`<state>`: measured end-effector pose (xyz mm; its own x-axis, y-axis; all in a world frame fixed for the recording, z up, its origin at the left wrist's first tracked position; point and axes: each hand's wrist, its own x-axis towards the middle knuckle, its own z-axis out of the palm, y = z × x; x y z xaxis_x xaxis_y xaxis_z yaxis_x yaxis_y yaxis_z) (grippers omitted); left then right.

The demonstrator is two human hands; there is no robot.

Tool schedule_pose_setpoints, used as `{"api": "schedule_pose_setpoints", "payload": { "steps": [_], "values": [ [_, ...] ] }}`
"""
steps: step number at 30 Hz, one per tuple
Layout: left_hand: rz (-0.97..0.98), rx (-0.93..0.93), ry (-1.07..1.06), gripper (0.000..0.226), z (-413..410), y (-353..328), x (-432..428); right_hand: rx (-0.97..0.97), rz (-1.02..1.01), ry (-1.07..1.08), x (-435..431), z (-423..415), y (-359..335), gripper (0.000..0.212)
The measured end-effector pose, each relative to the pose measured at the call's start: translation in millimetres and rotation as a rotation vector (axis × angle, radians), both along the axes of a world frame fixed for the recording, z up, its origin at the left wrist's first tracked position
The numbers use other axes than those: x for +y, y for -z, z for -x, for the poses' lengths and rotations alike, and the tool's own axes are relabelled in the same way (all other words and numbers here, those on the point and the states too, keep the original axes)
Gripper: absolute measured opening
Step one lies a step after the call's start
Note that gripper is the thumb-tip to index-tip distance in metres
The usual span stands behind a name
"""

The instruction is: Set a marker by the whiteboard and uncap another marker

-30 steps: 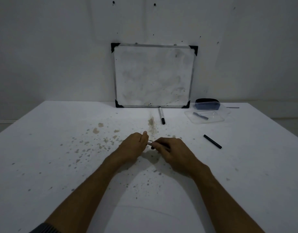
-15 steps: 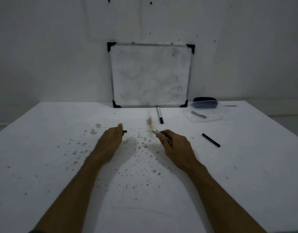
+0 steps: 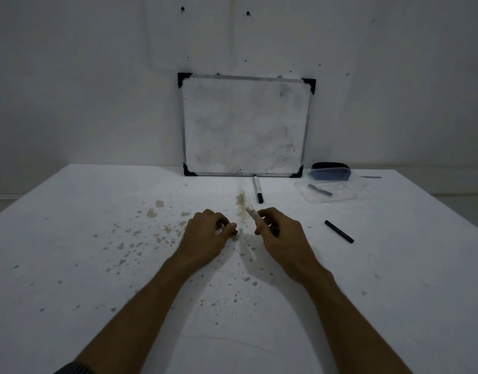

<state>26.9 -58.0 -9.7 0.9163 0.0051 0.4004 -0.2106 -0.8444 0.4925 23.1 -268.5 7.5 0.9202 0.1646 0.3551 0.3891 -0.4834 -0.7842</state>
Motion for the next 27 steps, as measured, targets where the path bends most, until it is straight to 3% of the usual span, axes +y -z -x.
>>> {"api": "schedule_pose_setpoints", "payload": {
  "steps": [4, 9, 13, 17, 20, 27],
  "values": [
    [0.034, 0.084, -0.024, 0.038, 5.3, -4.3, -6.6, 0.074, -0.167, -0.007, -2.6, 2.5, -8.0, 0.025],
    [0.566, 0.253, 0.142, 0.047, 17.4, -33.3, -52.4, 0.177, -0.231, 0.02, -16.3, 7.5, -17.4, 0.039],
    [0.792, 0.332, 0.247, 0.036, 23.7, -32.8, -87.4, 0.175, -0.186, 0.04, -32.8, 20.5, -13.3, 0.042],
    [0.821, 0.309, 0.232, 0.037, 23.8, -17.6, -92.1, 0.155, -0.055, 0.137, -68.0, 23.2, -12.2, 0.036],
    [0.848, 0.341, 0.27, 0.042, 22.0, -14.5, -83.7, 0.096, 0.048, 0.37, -101.6, 14.4, -8.8, 0.021],
    [0.775, 0.384, 0.357, 0.033, 21.8, -10.6, -79.0, 0.068, 0.191, 0.59, -113.0, 3.2, 10.4, 0.032]
  ]
}}
